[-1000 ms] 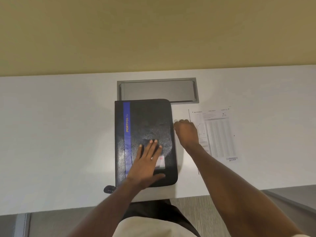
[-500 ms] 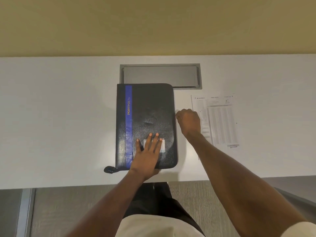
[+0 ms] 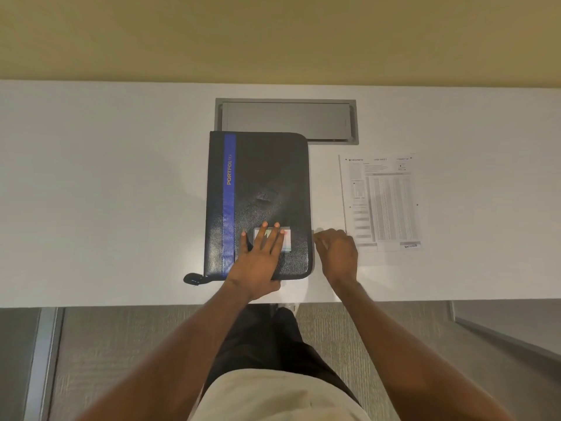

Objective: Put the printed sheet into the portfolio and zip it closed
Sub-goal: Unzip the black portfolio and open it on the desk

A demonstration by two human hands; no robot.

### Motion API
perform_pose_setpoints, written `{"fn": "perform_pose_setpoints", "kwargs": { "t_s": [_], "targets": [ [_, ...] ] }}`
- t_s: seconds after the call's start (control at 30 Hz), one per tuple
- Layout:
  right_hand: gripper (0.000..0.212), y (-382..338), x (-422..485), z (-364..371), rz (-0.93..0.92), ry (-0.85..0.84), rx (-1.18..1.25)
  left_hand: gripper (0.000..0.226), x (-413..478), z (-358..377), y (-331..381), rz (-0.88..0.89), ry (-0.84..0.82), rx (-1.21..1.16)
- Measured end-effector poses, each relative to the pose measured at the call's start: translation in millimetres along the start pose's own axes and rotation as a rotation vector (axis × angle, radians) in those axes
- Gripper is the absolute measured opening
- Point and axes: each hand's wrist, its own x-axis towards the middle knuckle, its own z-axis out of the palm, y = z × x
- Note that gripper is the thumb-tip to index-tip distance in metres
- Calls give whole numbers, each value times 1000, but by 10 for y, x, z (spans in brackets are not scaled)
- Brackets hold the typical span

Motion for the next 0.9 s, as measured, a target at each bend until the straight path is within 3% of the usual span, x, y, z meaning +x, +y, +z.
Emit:
{"fn": "perform_pose_setpoints", "kwargs": {
  "t_s": [0.4, 0.6, 0.9],
  "targets": [
    [14, 105, -980, 279, 16, 1, -29, 111, -34, -42, -23, 35, -19, 21],
    [21, -186, -1228, 520, -24, -83, 6, 115, -9, -82, -84, 77, -23, 32],
    [8, -774, -1257, 912, 35, -191, 186, 116, -8, -92, -152, 135, 5, 28]
  ]
}}
